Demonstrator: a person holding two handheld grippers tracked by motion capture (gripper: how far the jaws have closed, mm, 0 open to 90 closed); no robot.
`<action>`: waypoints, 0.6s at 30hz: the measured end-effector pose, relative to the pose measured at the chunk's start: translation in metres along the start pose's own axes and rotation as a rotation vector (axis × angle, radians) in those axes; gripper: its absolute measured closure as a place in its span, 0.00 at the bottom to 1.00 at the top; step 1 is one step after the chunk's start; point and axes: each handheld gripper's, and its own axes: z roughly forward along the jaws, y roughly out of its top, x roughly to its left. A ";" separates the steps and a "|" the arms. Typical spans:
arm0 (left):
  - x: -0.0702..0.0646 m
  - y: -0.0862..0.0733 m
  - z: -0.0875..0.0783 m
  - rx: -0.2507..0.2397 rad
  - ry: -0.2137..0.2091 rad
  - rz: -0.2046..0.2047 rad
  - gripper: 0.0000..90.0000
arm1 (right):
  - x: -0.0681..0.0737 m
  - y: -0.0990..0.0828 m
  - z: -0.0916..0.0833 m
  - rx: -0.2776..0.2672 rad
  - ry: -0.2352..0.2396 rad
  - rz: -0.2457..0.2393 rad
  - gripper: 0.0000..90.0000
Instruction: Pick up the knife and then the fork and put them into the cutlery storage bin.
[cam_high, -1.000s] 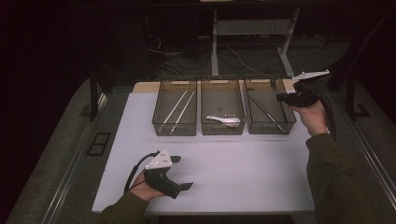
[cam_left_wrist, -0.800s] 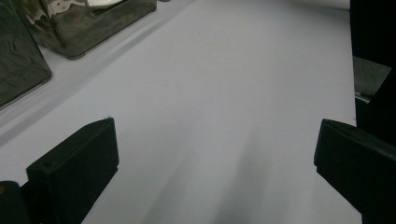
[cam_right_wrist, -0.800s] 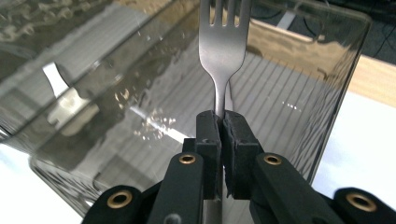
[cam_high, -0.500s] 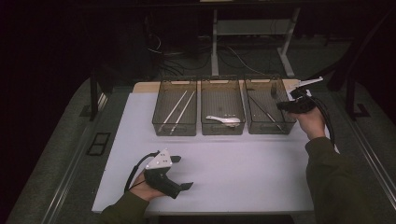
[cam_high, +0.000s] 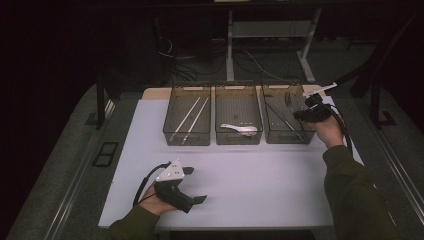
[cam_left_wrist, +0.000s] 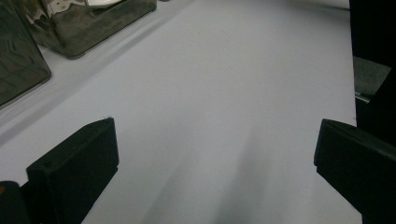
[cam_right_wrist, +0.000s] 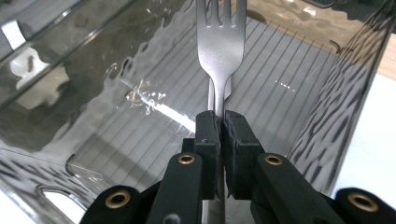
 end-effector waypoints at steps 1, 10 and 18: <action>0.000 0.000 0.000 0.000 0.000 -0.001 0.00 | 0.001 0.000 0.002 0.005 0.001 0.000 0.94; 0.000 0.000 0.000 -0.006 0.001 -0.003 0.00 | 0.007 0.001 0.013 0.054 0.018 -0.017 0.88; 0.000 0.000 0.000 -0.001 0.001 -0.001 0.00 | 0.004 0.002 0.006 0.004 0.049 0.024 0.78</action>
